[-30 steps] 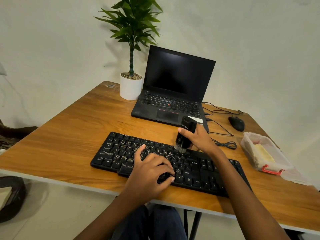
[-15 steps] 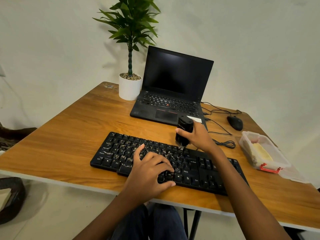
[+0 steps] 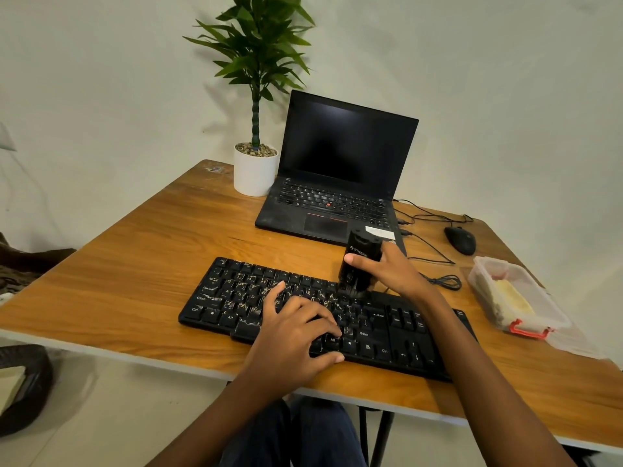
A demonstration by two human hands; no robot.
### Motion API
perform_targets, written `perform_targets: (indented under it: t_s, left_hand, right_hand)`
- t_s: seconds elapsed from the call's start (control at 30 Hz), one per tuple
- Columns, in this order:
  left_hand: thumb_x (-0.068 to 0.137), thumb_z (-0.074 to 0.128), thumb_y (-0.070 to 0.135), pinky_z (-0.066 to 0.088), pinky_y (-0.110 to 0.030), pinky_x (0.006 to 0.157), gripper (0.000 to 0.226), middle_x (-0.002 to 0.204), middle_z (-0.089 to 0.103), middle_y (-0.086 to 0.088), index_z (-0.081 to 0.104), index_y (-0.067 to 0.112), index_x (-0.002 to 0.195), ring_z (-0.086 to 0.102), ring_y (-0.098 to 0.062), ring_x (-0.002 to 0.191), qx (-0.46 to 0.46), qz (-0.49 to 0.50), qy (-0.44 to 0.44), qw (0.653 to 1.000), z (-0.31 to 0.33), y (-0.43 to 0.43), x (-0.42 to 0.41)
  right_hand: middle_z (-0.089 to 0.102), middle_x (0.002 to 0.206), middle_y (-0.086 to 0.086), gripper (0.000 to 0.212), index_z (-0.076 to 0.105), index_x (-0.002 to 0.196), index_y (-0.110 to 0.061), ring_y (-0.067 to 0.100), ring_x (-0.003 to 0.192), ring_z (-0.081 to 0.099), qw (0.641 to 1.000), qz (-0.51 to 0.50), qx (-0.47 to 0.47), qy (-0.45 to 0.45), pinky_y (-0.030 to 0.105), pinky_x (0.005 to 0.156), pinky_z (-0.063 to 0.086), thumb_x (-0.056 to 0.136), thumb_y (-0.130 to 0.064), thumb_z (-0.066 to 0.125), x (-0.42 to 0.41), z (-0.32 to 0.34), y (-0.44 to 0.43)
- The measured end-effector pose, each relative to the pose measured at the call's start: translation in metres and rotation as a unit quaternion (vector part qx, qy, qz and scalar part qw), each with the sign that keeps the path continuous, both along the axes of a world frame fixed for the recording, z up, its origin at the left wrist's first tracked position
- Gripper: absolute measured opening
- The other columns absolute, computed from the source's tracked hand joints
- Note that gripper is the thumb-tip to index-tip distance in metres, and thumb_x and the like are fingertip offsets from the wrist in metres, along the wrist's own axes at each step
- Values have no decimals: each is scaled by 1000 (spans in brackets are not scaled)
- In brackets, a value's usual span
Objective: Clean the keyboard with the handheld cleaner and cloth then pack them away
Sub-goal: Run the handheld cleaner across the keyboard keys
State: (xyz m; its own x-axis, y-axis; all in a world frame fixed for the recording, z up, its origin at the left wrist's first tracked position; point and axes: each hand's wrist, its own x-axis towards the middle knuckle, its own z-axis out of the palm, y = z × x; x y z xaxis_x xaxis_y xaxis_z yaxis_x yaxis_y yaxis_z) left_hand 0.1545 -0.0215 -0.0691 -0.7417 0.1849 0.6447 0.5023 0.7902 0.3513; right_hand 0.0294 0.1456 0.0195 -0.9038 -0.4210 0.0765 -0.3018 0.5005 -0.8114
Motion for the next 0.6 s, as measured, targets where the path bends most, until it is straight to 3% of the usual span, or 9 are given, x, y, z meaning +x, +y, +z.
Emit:
perform_targets:
  t_s: [0.27,0.4,0.6]
  left_hand:
    - [73,58,61,11,-46,111,29,96,60,23,67,38,89,51,1,99,-2,1,-2,1000,0,0,0]
    - [73,58,61,8,-46,112,29,97,59,24,66,39,90,50,2,100,-5,3,-7,1000,-1,-1,-1]
    - [73,58,61,9,-46,112,29,97,59,24,67,38,90,50,3,99,-7,4,-3,1000,0,0,-1]
  right_hand:
    - [66,92,12,28,50,99,-17,19,67,64,999,14,8,-38,22,47,49,83,-36,61,14,0,8]
    - [62,84,4,17,46,90,-28,12,60,58,1000,-12,18,-5,20,46,46,85,-35,61,21,-2,4]
    - [62,87,7,19,46,93,-25,13,60,58,1000,-8,28,-8,22,45,46,86,-36,60,24,-1,5]
